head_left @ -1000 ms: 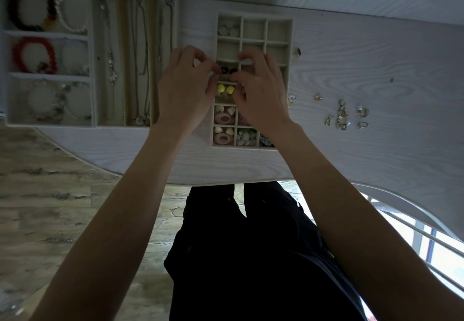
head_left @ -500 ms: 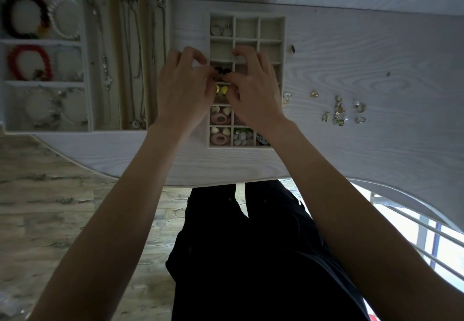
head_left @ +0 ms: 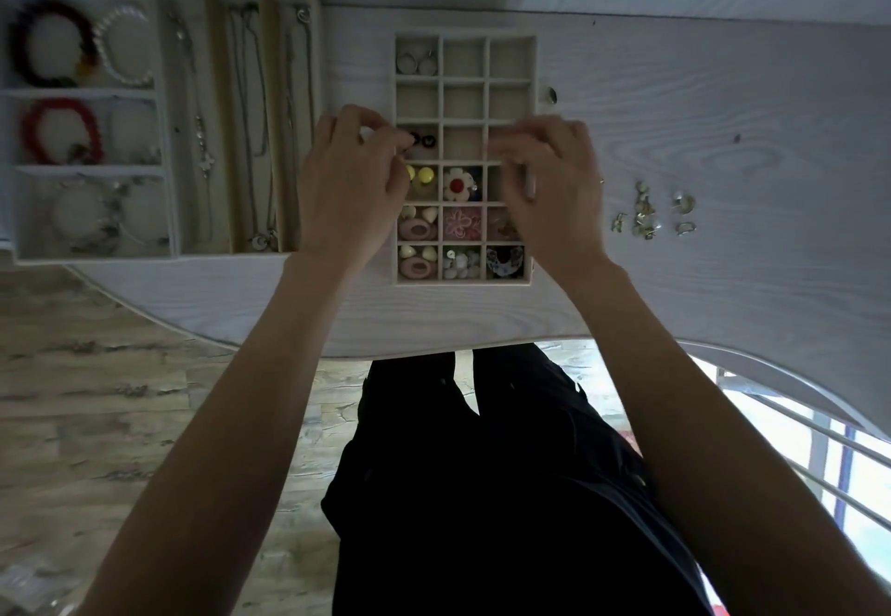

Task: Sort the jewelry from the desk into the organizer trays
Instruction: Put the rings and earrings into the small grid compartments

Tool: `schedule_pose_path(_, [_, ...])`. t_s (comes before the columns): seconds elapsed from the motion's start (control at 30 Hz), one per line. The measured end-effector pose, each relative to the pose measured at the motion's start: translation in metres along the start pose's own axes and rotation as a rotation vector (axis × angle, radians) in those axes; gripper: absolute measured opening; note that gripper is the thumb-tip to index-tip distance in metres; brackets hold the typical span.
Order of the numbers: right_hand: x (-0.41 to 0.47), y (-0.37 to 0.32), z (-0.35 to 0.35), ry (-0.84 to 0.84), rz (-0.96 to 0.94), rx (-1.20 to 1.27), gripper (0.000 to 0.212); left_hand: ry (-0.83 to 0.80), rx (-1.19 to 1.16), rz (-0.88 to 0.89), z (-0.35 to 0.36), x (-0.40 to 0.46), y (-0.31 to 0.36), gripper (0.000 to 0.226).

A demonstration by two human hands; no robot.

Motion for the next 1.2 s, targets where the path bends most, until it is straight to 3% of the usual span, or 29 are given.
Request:
schedule_pose_path(0.13, [-0.021,0.049,-0.046,0.068,0.171,-0.143,0.022,-0.007,-0.148,-0.065,0.004,-0.006,0.0,0.026])
schedule_pose_path(0.33, [-0.033,0.099,-0.04,-0.13,0.485,-0.14,0.021,0.007,-0.517,-0.368,0.017,-0.013,-0.018,0.031])
schedule_pose_path(0.67, [-0.017,0.066,-0.034,-0.001,0.259,-0.196,0.007,-0.044,-0.499,-0.34,0.021,-0.012,-0.023,0.033])
schedule_pose_path(0.93, [-0.032,0.089,-0.03,-0.117,0.41,-0.178,0.031,-0.047,-0.498,-0.327,0.024,-0.009,-0.023,0.038])
schedule_pose_path(1.2, [-0.014,0.082,-0.024,-0.048,0.403,-0.131,0.011,-0.041,-0.527,-0.307,0.022,-0.007,-0.023,0.037])
Point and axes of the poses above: each hand's wrist, its own x-axis towards the middle knuckle, its own z-axis out of the palm, y = z × x, the point moved 9 cm from there along x, towards the middle knuckle, and after that the axes turned 7 degrees about x, right-handed, at the moved point
